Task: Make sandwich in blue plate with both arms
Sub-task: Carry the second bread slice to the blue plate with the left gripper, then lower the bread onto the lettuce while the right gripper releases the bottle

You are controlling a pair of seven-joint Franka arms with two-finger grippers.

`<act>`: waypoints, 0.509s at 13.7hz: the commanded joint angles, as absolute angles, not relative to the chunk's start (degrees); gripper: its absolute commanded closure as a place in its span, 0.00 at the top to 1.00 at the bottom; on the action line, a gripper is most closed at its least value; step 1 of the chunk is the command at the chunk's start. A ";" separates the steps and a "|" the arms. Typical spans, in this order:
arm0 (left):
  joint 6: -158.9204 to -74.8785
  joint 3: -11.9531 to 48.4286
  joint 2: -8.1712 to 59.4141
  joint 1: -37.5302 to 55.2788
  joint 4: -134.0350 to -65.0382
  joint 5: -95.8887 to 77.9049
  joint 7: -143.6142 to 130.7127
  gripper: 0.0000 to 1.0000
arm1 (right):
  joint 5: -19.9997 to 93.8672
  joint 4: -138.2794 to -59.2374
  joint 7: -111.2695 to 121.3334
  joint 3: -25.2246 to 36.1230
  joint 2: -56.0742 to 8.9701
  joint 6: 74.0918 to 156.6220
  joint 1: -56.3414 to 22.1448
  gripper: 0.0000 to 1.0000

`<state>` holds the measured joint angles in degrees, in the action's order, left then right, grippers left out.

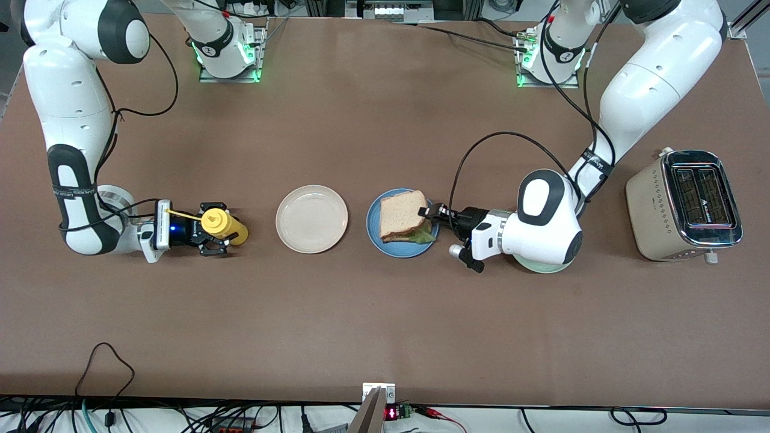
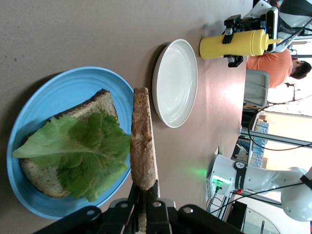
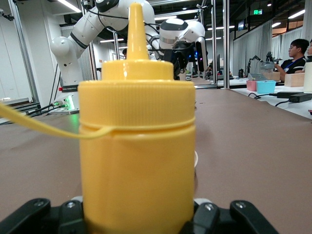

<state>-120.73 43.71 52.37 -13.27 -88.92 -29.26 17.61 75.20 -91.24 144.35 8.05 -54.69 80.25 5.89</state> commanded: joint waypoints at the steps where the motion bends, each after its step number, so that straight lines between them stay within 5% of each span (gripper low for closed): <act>1: -122.43 44.21 53.26 -13.80 -90.44 -31.20 21.53 0.01 | 75.76 -91.14 145.02 7.12 -55.46 80.07 6.94 0.32; 3: -122.69 43.42 53.79 -13.45 -90.53 -31.11 22.23 0.02 | 75.67 -91.06 145.02 7.12 -55.46 80.07 6.94 1.00; 5: -122.70 42.10 53.88 -13.01 -90.53 -31.11 23.38 0.13 | 75.06 -90.44 144.50 7.21 -54.85 80.16 7.03 1.00; 6: -122.70 41.93 53.88 -13.01 -90.53 -30.94 23.38 0.43 | 74.80 -90.35 144.23 7.38 -54.32 80.16 7.03 1.00; 7: -122.61 41.84 53.88 -13.09 -90.35 -30.15 23.38 0.99 | 74.79 -90.35 144.05 7.56 -54.14 80.07 7.38 1.00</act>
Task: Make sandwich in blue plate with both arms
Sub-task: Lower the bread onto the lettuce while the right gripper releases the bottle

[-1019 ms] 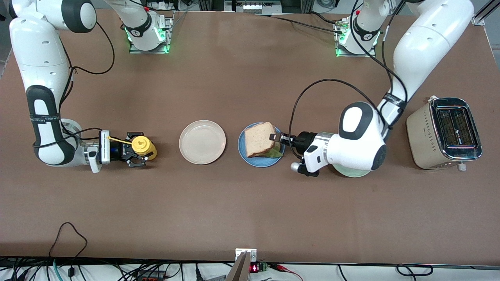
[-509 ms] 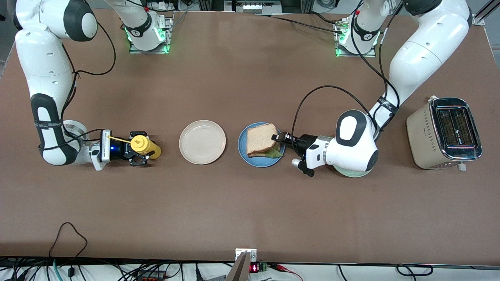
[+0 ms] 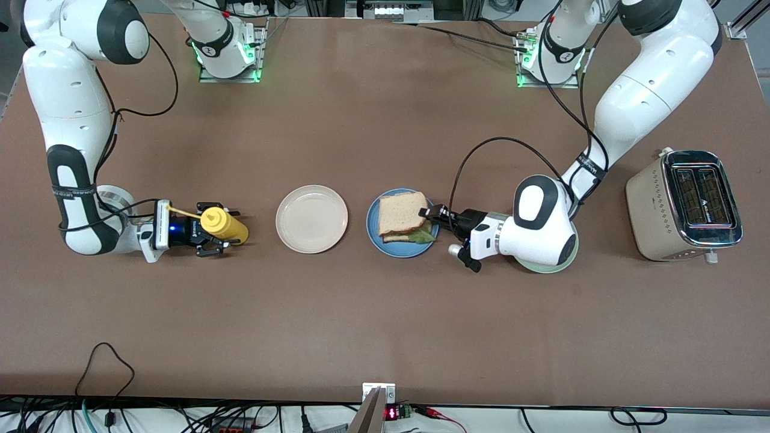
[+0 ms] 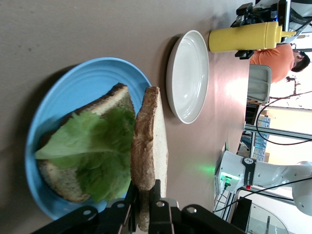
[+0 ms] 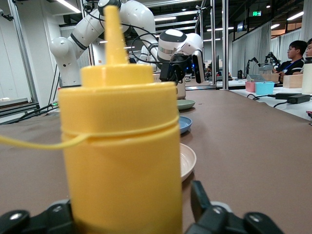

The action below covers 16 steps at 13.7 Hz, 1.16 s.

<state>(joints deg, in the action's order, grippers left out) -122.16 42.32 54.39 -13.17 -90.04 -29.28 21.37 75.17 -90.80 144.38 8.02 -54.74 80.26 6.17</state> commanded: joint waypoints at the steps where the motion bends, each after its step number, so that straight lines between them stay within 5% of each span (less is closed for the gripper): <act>1: -122.52 41.84 53.62 -13.10 -90.26 -30.06 23.29 1.00 | 74.62 -90.35 143.97 7.56 -54.14 80.07 8.17 1.00; 9: -112.18 40.87 45.46 -14.06 -87.64 -12.42 16.73 1.00 | 62.34 -87.38 138.45 9.13 -50.37 80.33 14.68 1.00; 16: -88.88 40.96 32.54 -14.06 -81.74 10.61 7.29 1.00 | 40.47 -86.84 118.52 13.71 -34.12 92.35 8.62 1.00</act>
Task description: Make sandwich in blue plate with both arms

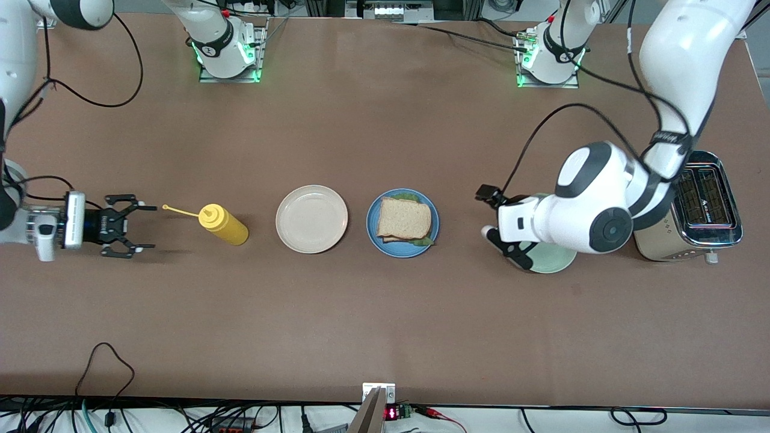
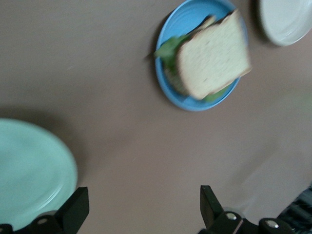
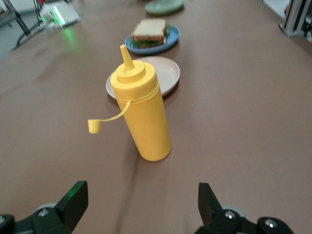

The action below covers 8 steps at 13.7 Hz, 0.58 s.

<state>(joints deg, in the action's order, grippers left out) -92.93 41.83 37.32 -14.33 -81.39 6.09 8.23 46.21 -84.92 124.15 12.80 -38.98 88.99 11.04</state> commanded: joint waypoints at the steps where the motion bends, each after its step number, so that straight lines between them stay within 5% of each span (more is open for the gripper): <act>1: -86.42 40.96 30.26 -14.15 -81.65 14.20 7.29 1.00 | 37.04 -86.92 114.13 13.71 -31.84 94.55 7.66 1.00; 5: -79.65 40.87 23.74 -14.68 -76.85 22.85 7.30 1.00 | 21.57 -87.10 91.73 13.71 -23.92 99.14 2.03 1.00; 8: -78.92 27.92 16.02 -9.51 -76.38 15.78 6.86 1.00 | 12.33 -87.10 75.81 13.62 -20.05 99.23 -2.36 1.00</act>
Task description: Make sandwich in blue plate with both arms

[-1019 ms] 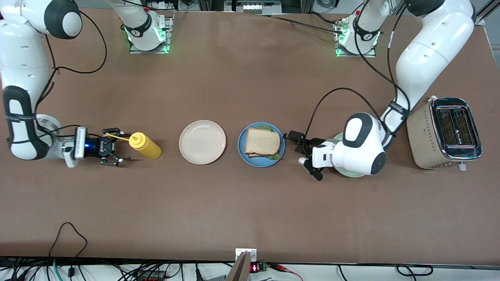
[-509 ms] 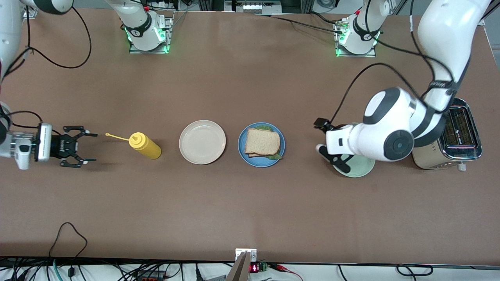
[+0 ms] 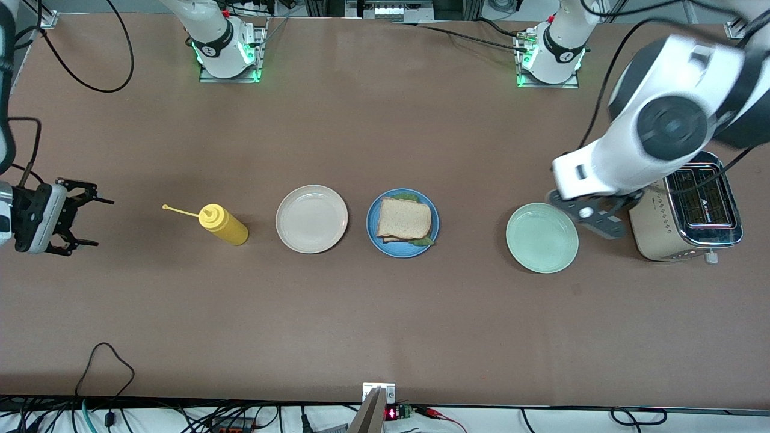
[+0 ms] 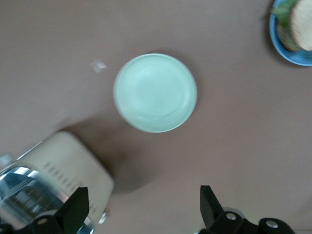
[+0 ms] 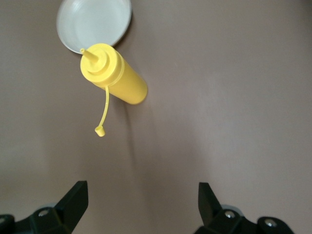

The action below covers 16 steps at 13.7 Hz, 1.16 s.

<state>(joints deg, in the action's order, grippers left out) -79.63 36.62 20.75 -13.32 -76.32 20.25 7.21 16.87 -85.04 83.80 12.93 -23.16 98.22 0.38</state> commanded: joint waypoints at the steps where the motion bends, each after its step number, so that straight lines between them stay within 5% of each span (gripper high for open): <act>1: -80.75 20.90 13.39 -6.36 -77.77 10.77 5.12 1.00 | 10.22 -87.10 71.50 13.62 -19.17 98.88 -3.94 1.00; 5: -91.03 1.36 3.88 2.78 -90.16 -1.66 1.49 1.00 | 5.81 -87.27 53.57 13.62 -16.53 96.95 -7.72 1.00; 9: -98.09 0.18 -4.82 4.83 -100.35 -1.06 1.32 1.00 | 3.96 -87.45 37.12 13.54 -13.45 95.36 -11.51 1.00; 16: -94.66 0.97 -3.34 4.13 -98.00 0.70 2.11 1.00 | 3.78 -87.54 9.78 12.92 -8.44 91.85 -15.38 1.00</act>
<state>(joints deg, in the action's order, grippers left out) -95.37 1.02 -2.81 3.68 -97.62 -0.19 1.83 4.68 -85.61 16.67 12.92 -11.28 92.73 -13.77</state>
